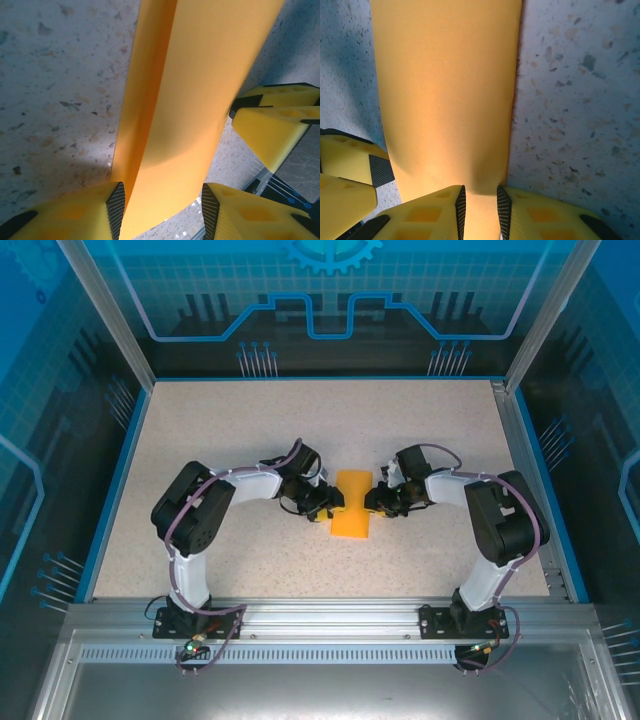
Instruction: Fold a paper plane with a square sheet of paper (pick it up from the middle)
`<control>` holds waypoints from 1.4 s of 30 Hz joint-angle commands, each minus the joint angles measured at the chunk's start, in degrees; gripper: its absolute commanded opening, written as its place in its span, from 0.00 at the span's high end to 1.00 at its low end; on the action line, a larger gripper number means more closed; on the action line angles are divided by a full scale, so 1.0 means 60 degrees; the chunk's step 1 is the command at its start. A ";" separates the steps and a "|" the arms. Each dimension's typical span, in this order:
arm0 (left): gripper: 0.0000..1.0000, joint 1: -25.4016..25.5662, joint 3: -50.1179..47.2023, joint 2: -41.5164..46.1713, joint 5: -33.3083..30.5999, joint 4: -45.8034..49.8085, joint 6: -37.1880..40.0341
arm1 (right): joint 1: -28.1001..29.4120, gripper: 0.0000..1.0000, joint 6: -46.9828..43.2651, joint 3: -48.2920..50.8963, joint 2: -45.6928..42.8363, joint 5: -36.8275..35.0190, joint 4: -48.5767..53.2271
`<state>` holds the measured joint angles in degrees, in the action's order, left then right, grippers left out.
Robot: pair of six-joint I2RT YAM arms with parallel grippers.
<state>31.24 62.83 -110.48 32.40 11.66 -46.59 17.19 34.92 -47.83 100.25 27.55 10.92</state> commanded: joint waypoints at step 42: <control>0.57 -0.0486 0.0598 -0.0592 0.0888 -0.1549 -0.0633 | -0.0021 0.72 -0.0033 0.0192 0.0593 -0.0132 0.0187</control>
<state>28.99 64.53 -112.81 34.98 3.55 -49.63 16.71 34.92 -47.64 100.53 28.91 10.41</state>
